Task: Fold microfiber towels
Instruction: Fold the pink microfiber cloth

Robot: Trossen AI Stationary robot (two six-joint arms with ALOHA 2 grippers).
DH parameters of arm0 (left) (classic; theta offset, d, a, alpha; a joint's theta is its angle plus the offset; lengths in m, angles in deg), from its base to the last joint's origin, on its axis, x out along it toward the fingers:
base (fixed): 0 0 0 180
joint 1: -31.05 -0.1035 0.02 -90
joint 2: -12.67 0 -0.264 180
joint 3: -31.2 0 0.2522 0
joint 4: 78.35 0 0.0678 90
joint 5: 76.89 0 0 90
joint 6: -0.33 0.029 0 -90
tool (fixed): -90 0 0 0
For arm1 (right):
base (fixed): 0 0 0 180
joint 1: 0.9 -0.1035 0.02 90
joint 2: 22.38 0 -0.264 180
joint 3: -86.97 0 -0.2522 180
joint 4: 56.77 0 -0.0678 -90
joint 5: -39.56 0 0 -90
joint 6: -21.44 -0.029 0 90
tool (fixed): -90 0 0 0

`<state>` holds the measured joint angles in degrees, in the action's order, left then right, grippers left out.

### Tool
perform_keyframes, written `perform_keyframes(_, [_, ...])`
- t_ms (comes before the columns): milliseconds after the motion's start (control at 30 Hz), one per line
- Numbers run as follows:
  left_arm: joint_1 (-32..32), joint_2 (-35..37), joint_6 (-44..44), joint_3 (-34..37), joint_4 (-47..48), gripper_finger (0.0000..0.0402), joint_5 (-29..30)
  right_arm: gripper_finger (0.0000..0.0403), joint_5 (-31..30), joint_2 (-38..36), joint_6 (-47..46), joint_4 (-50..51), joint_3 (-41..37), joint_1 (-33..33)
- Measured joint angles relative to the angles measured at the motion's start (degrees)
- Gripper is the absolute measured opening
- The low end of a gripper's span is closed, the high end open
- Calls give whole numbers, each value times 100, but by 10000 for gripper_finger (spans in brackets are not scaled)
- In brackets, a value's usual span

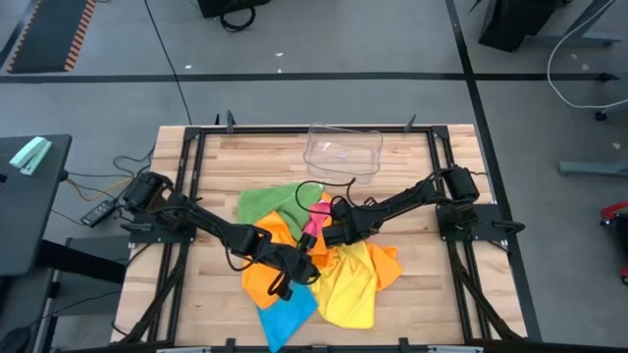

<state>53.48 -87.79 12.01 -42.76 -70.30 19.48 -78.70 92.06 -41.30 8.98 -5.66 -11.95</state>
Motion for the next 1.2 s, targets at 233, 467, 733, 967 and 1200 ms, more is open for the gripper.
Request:
perform_keyframes(233, [-2, 0, -34, 0, 0, 22, 2, 128, 147, -21, 108, 29, 36, -2])
perform_keyframes(467, [-2, 0, -56, 0, 3, 15, 2, 163, 94, -732, 508, 108, 55, -161])
perform_keyframes(733, [-2, -2, -58, 0, 11, 24, 2, 164, -118, -1350, 1124, 165, -120, -234])
perform_keyframes(967, [9, -2, -100, 0, 151, 14, 2, 162, -274, -2124, 2048, 303, -662, -179])
perform_keyframes(1200, [9, -2, -100, 0, 164, 20, 2, 162, -132, -3367, 1991, -1756, -2556, 92])
